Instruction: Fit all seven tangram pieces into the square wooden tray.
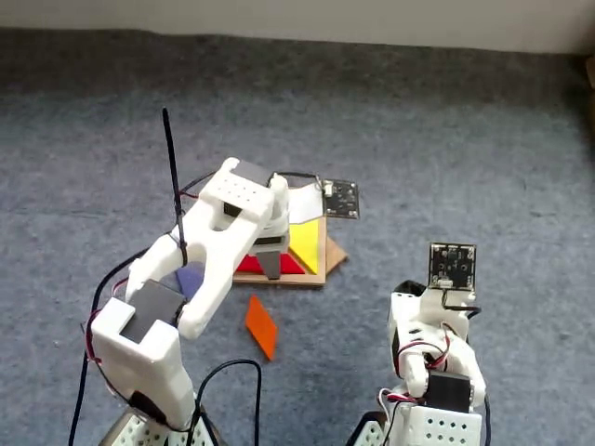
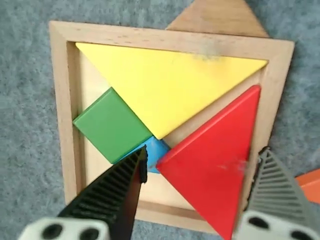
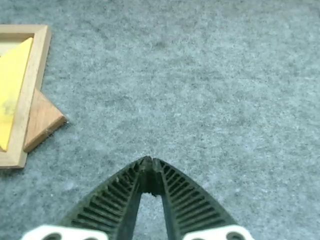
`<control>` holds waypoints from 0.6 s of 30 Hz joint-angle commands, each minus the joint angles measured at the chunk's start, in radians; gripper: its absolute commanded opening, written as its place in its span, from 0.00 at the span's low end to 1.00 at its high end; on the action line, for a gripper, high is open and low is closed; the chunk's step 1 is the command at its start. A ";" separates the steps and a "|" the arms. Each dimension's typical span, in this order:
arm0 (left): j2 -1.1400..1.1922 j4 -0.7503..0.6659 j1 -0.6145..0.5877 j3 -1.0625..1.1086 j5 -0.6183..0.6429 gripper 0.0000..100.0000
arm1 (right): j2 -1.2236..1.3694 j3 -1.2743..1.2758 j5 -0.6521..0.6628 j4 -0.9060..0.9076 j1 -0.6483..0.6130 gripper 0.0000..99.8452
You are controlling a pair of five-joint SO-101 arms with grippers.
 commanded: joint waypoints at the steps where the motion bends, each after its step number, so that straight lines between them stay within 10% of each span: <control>1: -0.039 -0.005 0.008 -0.048 0.012 0.33 | -0.004 0.143 -0.002 0.002 0.013 0.02; 18: -0.220 0.095 -0.229 -0.047 0.069 0.33 | -0.004 0.143 -0.002 0.002 0.015 0.02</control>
